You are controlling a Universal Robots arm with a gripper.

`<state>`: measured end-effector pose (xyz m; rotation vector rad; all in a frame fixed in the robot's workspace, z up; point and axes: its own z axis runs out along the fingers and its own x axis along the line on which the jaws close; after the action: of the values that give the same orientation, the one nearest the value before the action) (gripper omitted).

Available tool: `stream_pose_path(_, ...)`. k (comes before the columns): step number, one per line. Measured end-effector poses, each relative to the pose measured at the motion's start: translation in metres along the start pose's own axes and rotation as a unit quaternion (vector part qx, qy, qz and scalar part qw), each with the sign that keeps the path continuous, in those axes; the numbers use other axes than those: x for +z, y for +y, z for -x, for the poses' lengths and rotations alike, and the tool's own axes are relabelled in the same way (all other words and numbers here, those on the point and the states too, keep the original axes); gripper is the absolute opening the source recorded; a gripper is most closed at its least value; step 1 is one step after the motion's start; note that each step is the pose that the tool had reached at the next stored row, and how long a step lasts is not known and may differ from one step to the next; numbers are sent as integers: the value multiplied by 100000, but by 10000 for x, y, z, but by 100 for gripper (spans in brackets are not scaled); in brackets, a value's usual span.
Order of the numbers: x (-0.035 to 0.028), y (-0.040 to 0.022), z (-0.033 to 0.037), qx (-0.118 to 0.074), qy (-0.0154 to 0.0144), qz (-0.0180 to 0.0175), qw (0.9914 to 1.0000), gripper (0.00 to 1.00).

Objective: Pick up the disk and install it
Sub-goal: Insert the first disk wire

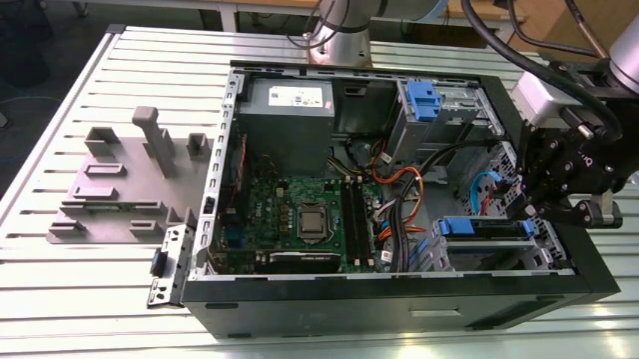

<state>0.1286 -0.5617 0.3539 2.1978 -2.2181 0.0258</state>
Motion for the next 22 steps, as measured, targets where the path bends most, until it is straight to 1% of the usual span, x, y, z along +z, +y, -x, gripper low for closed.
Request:
stream_pose_path(2,-10,0,3,-1,107,0,100000,11)
stream_pose_path(6,-53,0,31,-1,291,-1,100000,11)
stream_pose_path(8,-53,-8,50,-8,292,67,100000,11)
stream_pose_path(11,-54,-29,82,-12,294,446,99999,11)
stream_pose_path(16,-54,-77,127,-46,307,1537,99988,11)
stream_pose_path(17,-53,-90,132,-51,308,1710,99985,11)
stream_pose_path(20,-57,-93,137,-45,329,1751,99984,11)
stream_pose_path(22,-77,-94,139,-49,338,1750,99984,11)
